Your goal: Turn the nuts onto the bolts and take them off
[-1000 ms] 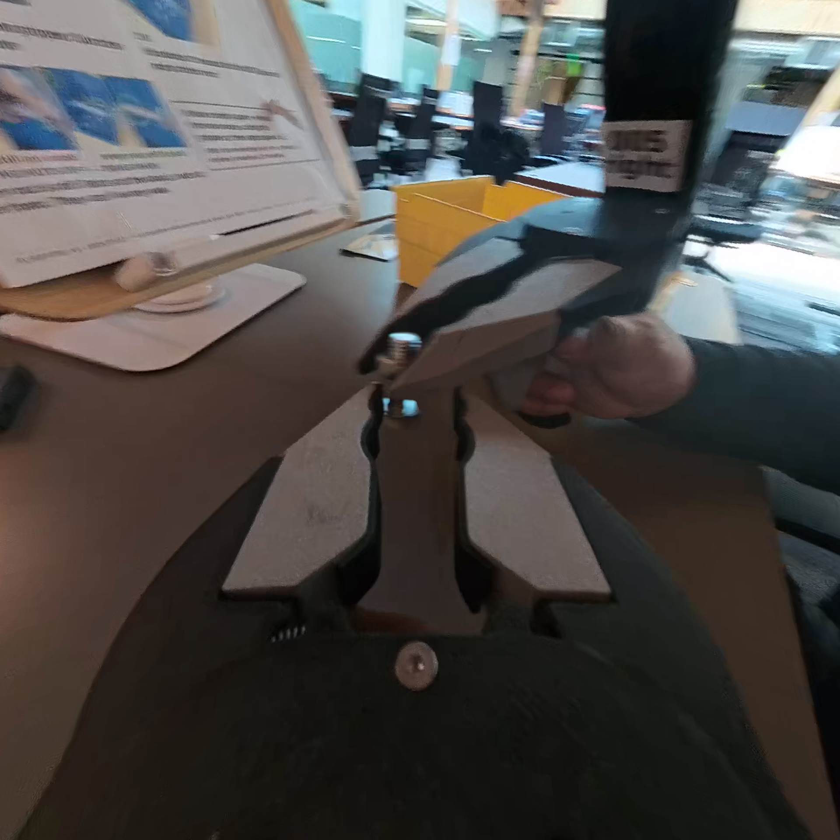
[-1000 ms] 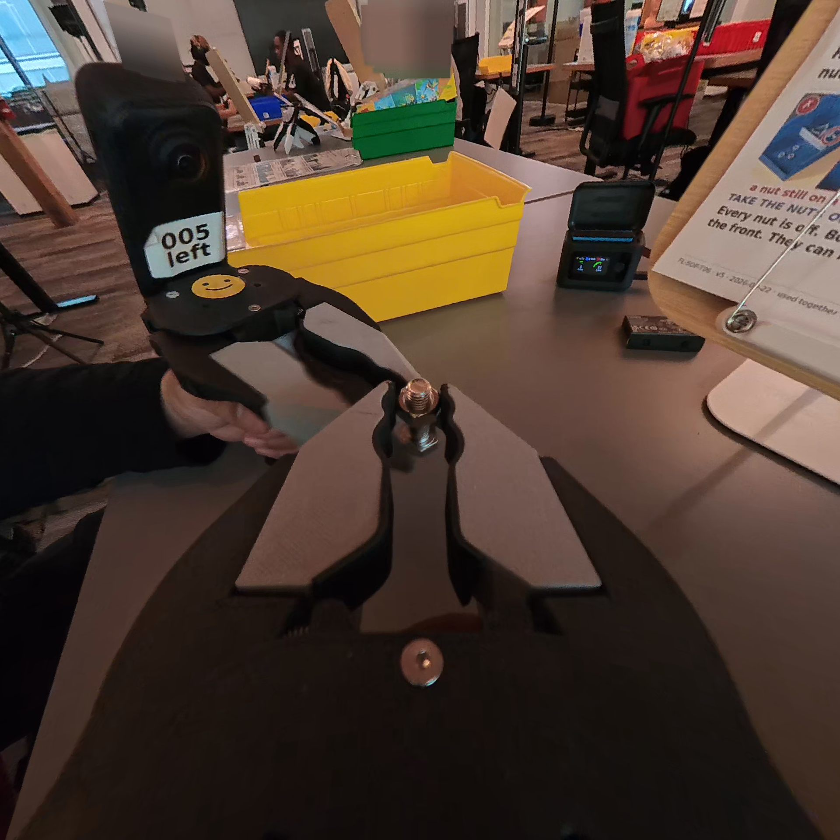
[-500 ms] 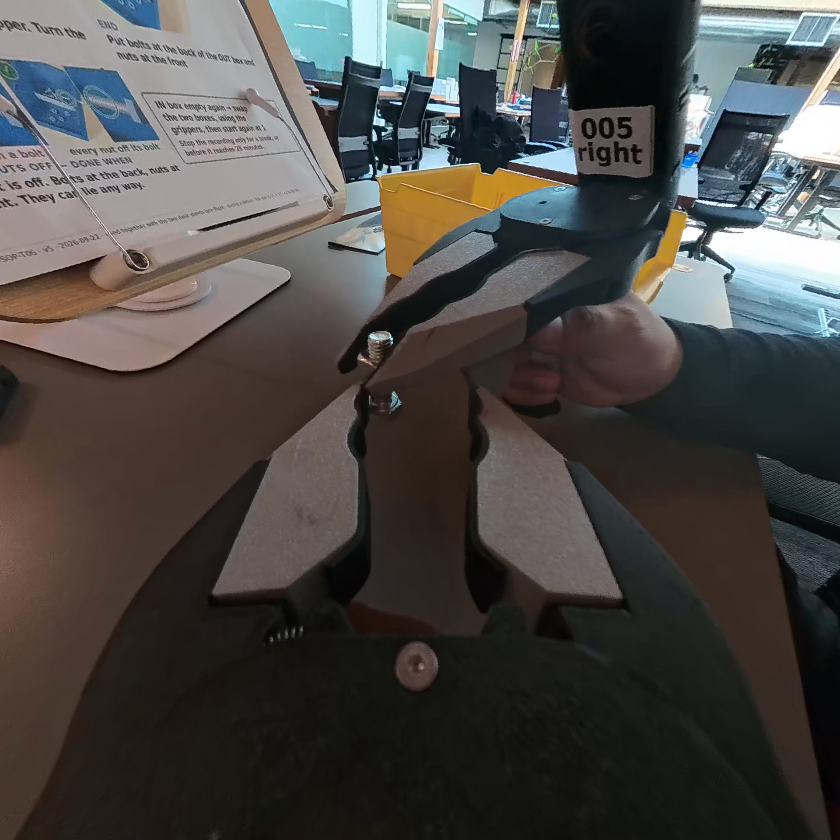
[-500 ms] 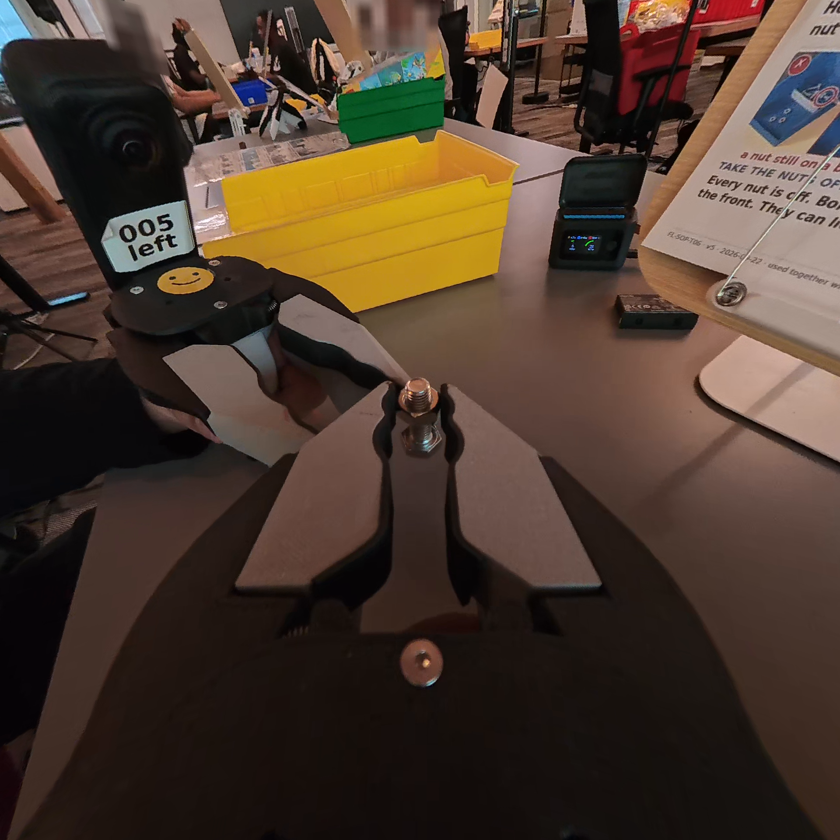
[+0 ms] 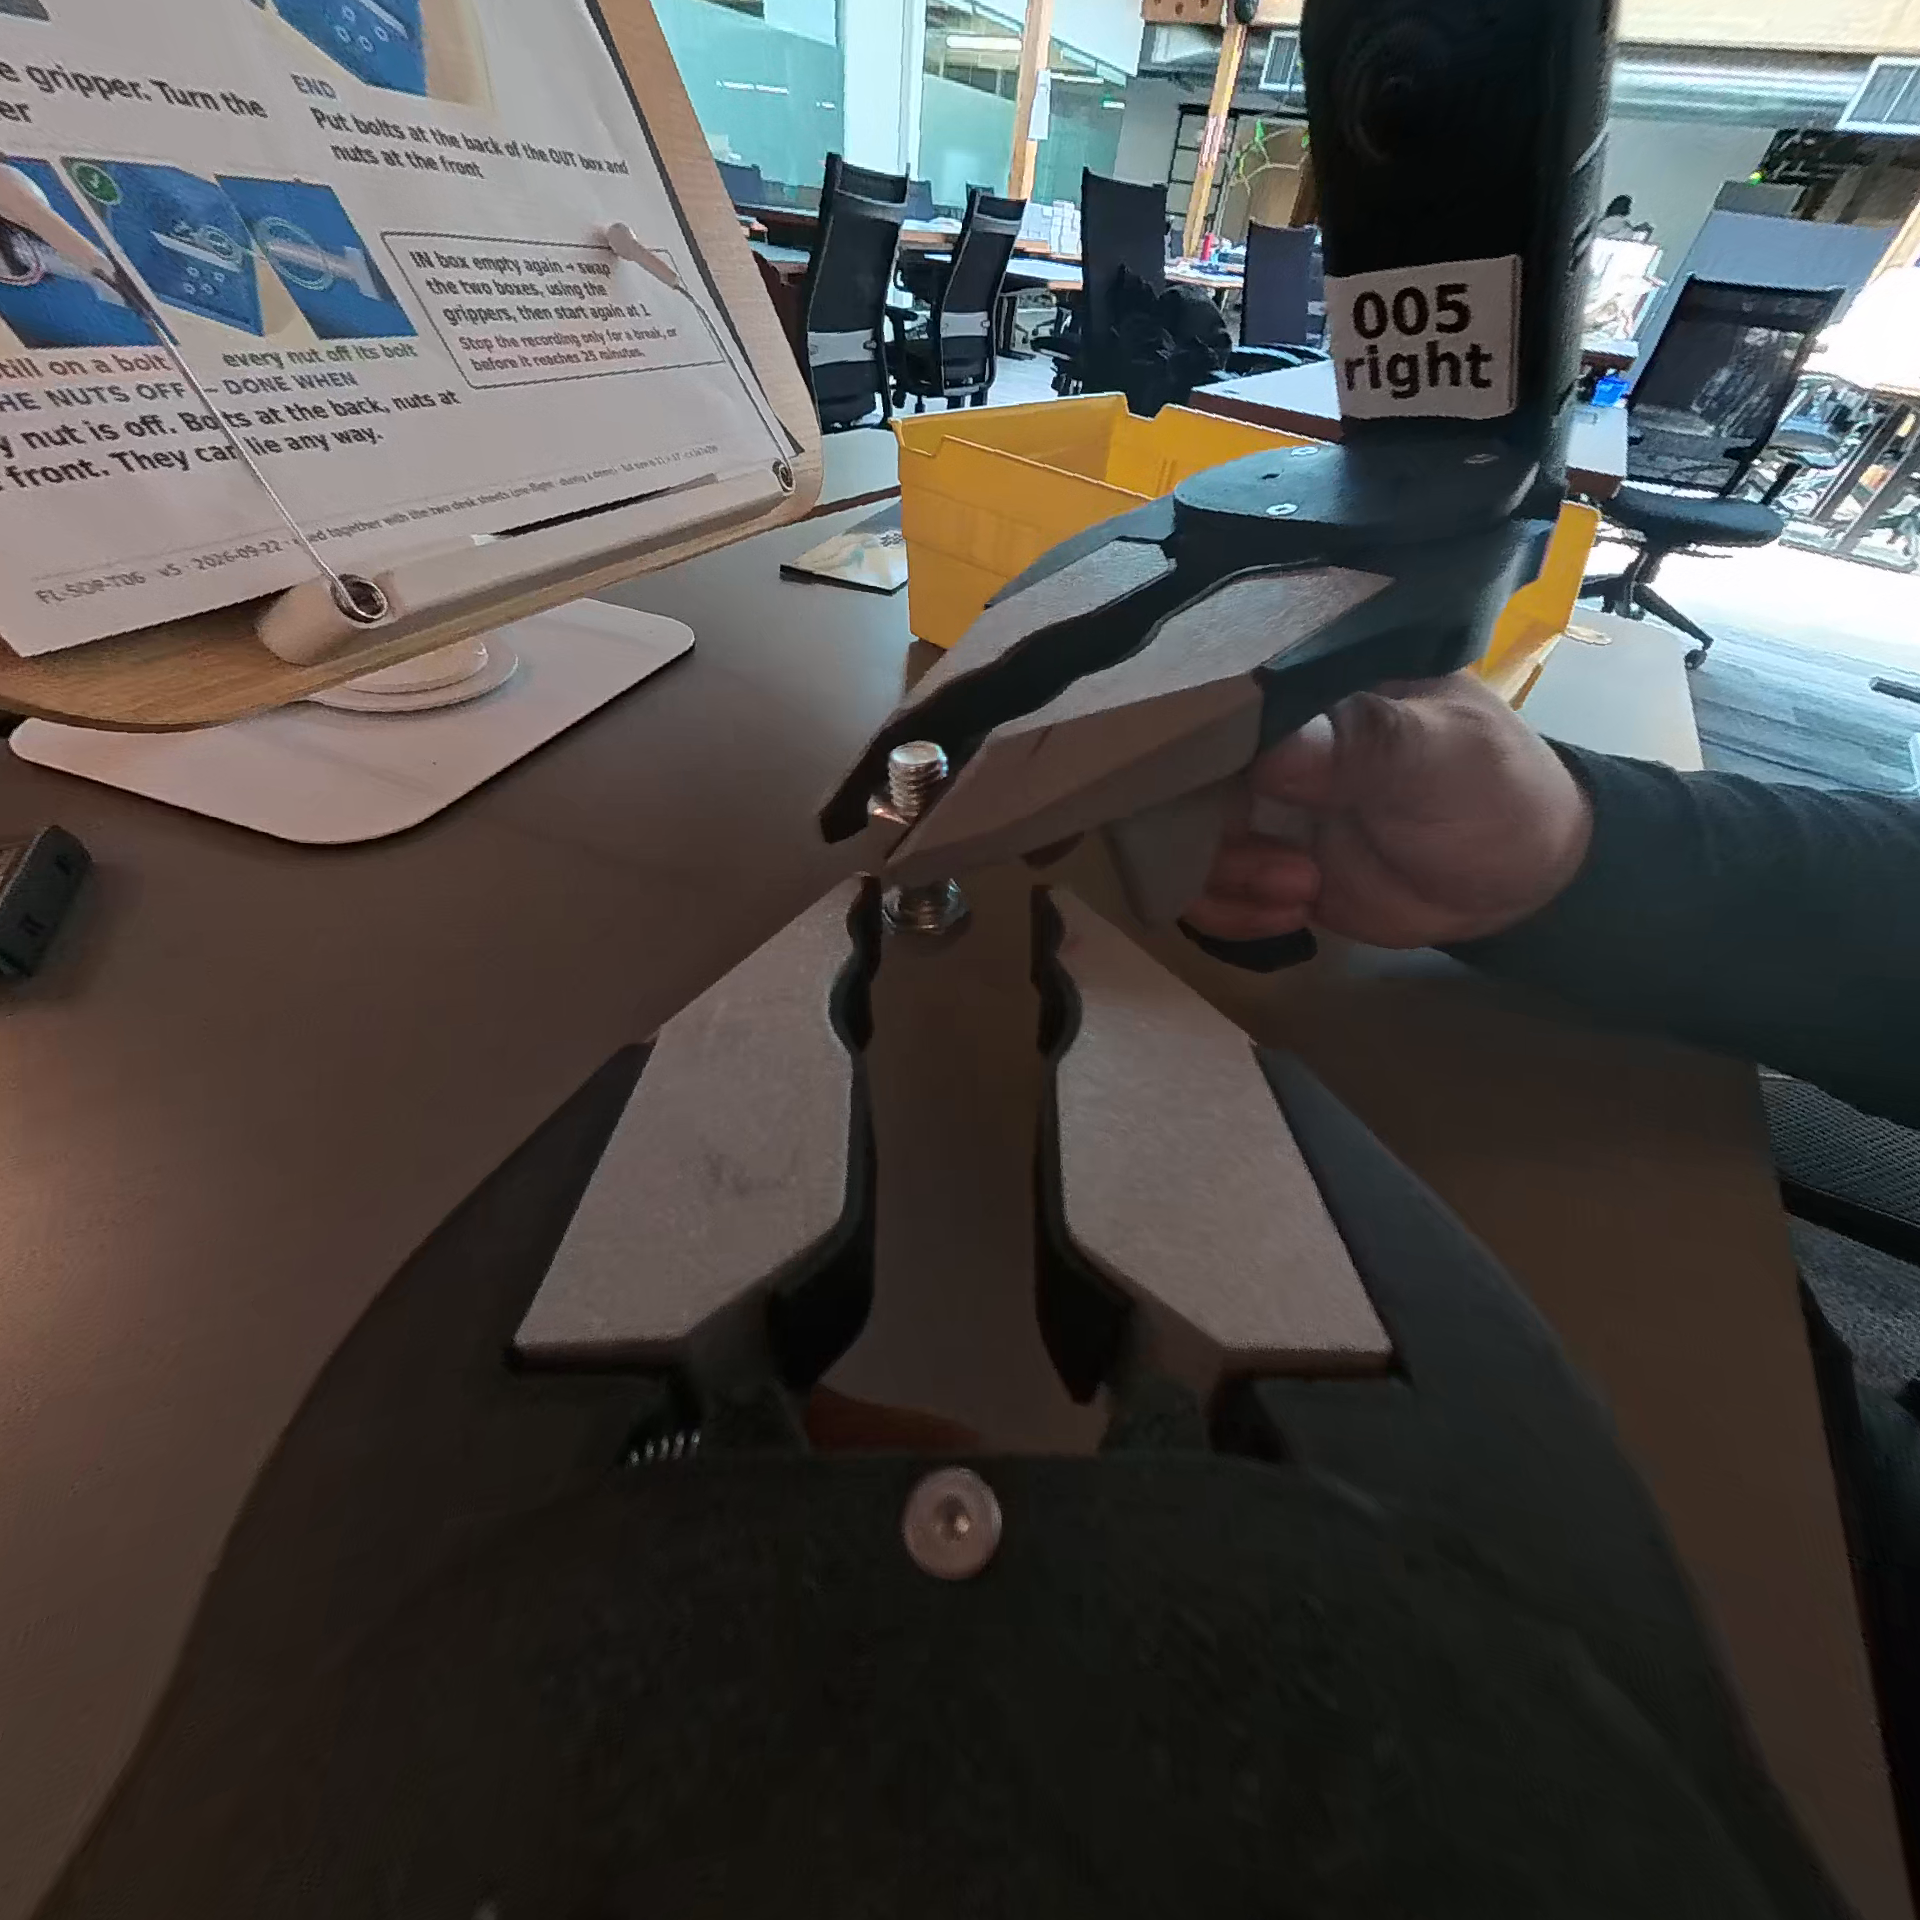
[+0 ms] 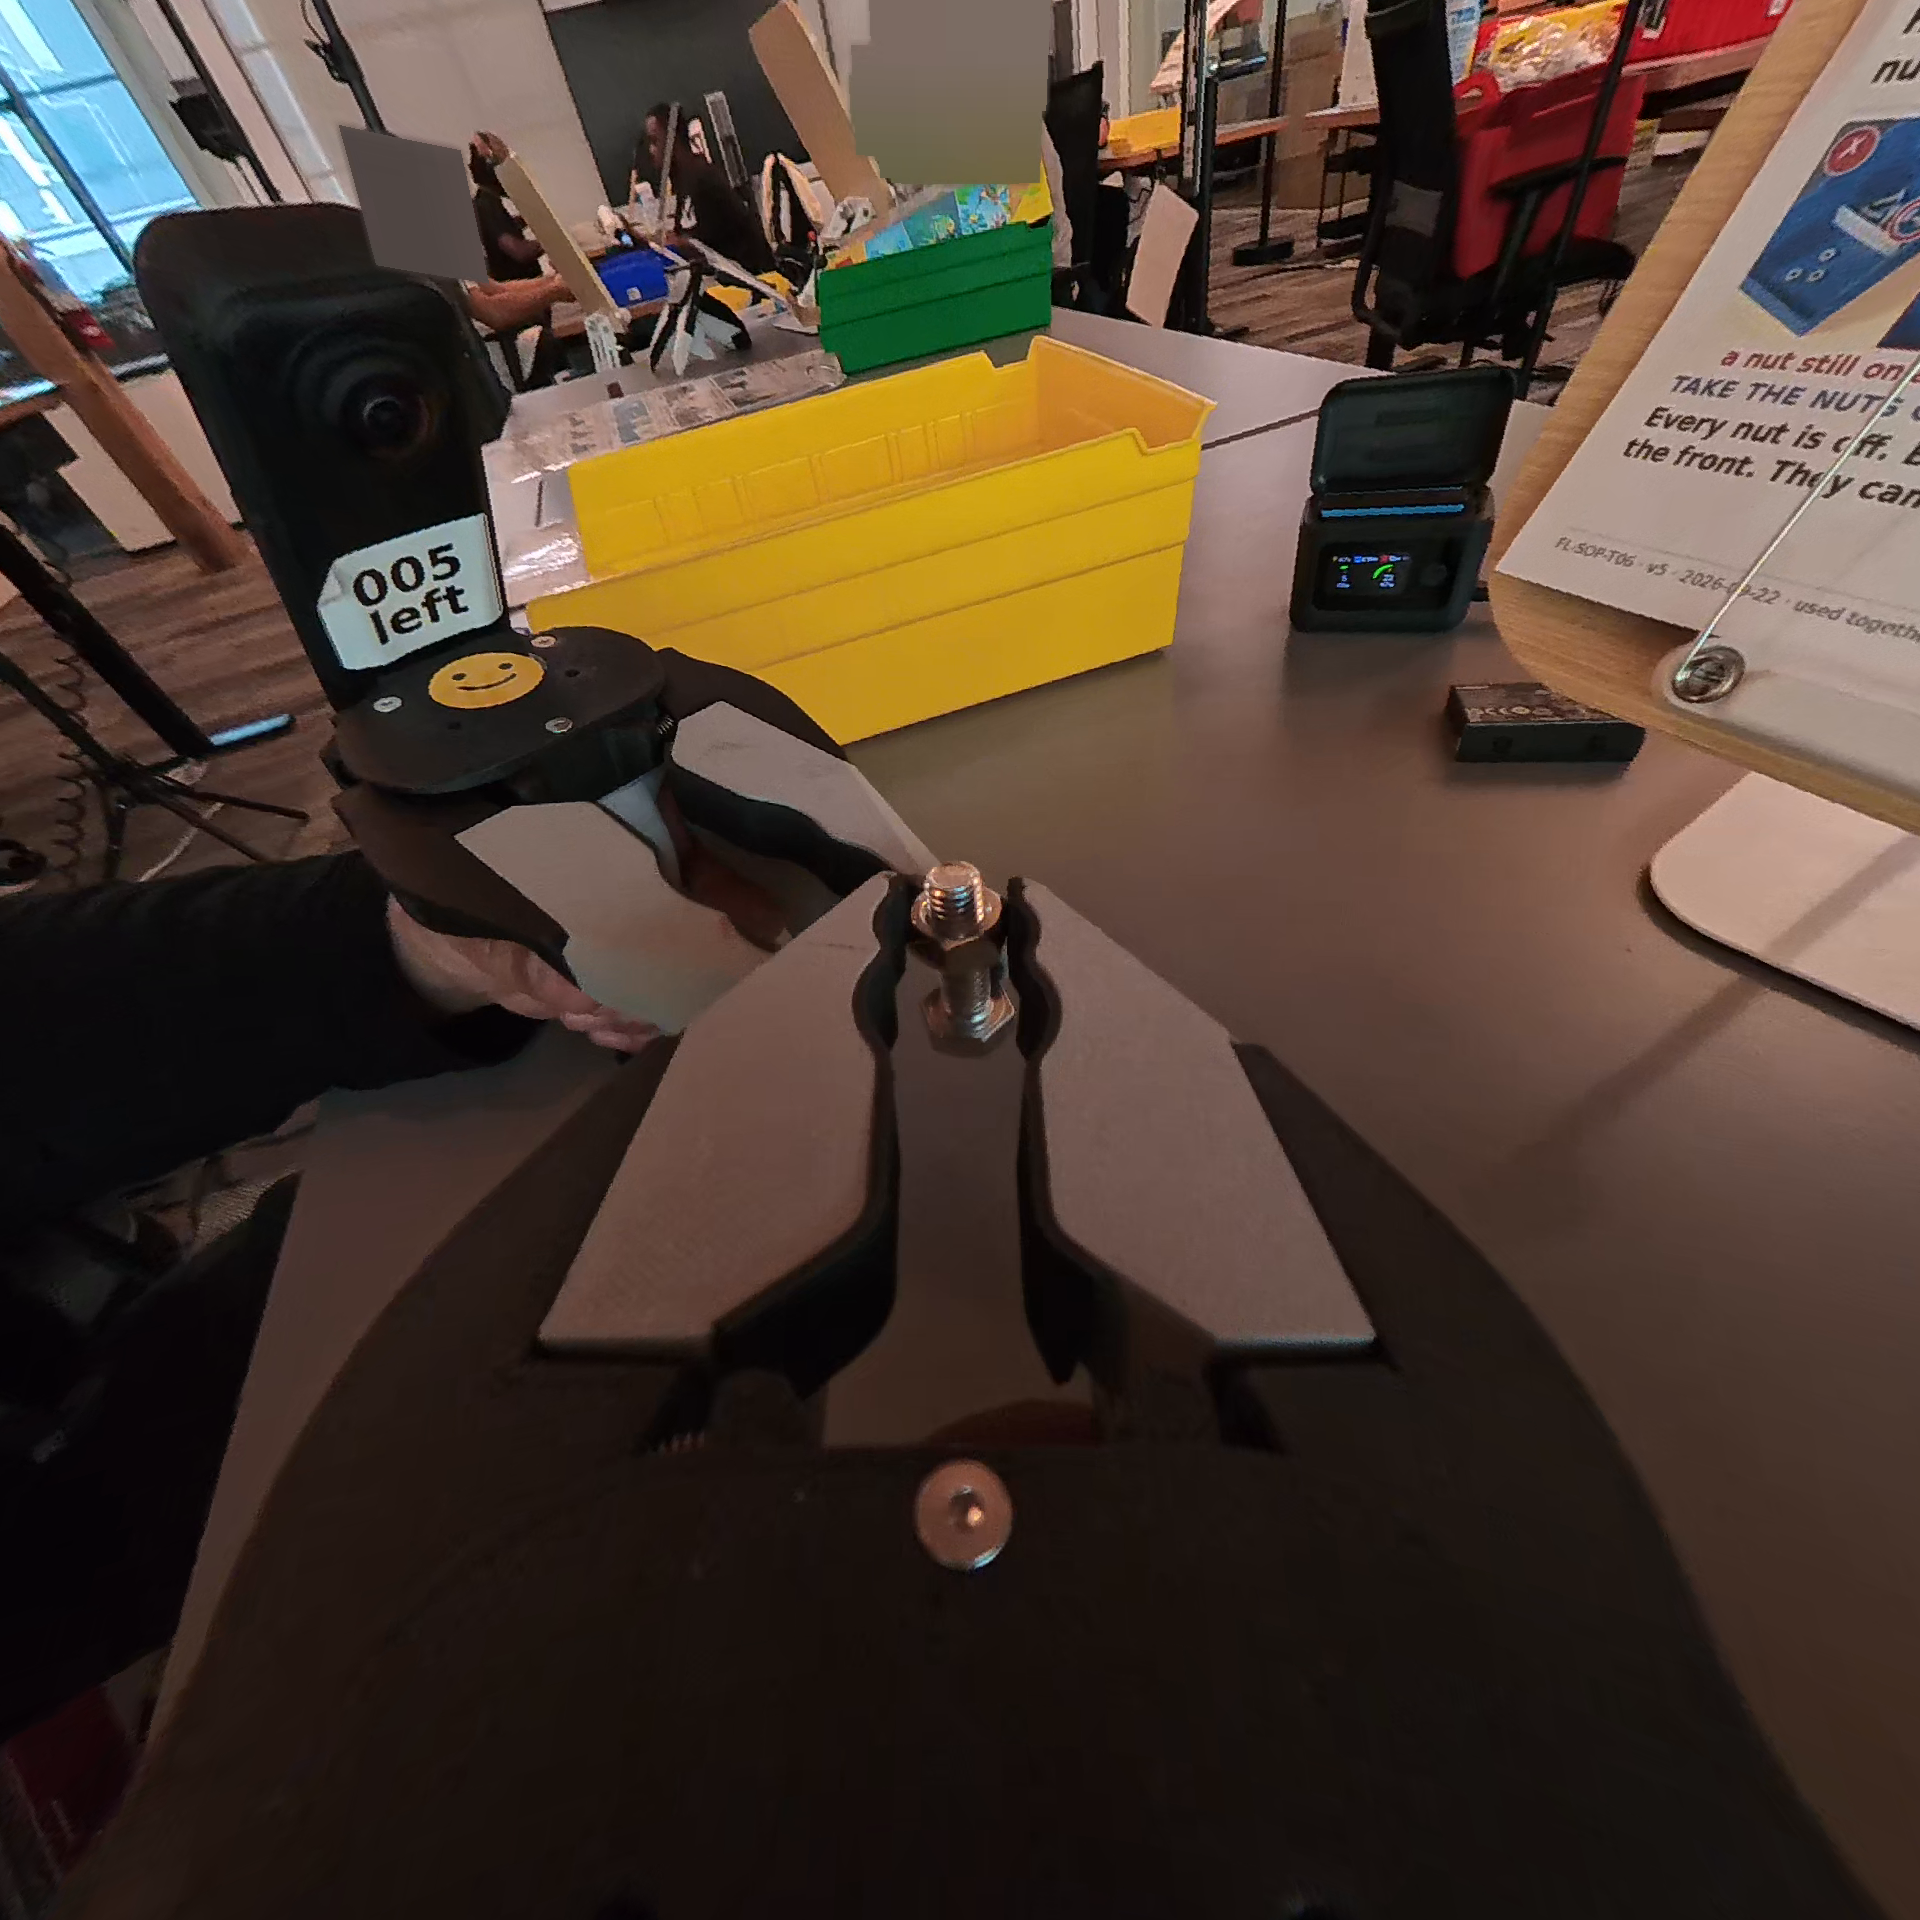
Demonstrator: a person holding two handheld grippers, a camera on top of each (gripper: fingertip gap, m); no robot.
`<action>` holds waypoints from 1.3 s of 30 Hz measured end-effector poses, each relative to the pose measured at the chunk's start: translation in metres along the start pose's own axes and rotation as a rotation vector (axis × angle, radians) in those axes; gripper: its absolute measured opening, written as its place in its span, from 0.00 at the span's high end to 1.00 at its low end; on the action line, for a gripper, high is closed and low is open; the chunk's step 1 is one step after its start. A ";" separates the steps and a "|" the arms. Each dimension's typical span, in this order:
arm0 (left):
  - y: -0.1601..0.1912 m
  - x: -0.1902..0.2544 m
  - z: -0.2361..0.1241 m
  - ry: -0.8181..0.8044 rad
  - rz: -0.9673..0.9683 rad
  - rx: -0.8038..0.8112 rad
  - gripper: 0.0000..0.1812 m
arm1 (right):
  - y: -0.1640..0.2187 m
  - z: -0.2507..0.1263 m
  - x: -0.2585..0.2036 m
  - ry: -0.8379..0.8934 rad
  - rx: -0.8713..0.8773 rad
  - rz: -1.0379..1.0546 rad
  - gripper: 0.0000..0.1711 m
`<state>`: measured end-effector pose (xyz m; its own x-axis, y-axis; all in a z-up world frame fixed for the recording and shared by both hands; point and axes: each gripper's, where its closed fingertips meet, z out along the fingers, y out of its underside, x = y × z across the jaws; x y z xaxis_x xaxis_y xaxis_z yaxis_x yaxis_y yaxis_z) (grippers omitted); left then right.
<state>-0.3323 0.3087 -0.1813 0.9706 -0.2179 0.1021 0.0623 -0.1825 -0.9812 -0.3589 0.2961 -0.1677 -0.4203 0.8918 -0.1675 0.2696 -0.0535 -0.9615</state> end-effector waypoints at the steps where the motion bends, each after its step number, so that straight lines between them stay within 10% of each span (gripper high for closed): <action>1: 0.000 -0.001 0.000 -0.005 -0.002 0.004 0.86 | 0.000 0.000 -0.001 -0.008 0.004 0.006 0.91; 19: -0.004 0.005 -0.001 0.007 0.052 0.027 0.90 | -0.014 -0.005 -0.021 -0.153 0.089 0.061 0.91; 39: 0.001 -0.011 -0.001 -0.122 0.115 -0.024 0.91 | -0.010 -0.007 0.005 0.079 0.036 -0.104 0.81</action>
<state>-0.3429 0.3099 -0.1836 0.9922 -0.1206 -0.0323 -0.0546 -0.1858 -0.9811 -0.3578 0.3044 -0.1577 -0.3748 0.9258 -0.0499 0.1962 0.0266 -0.9802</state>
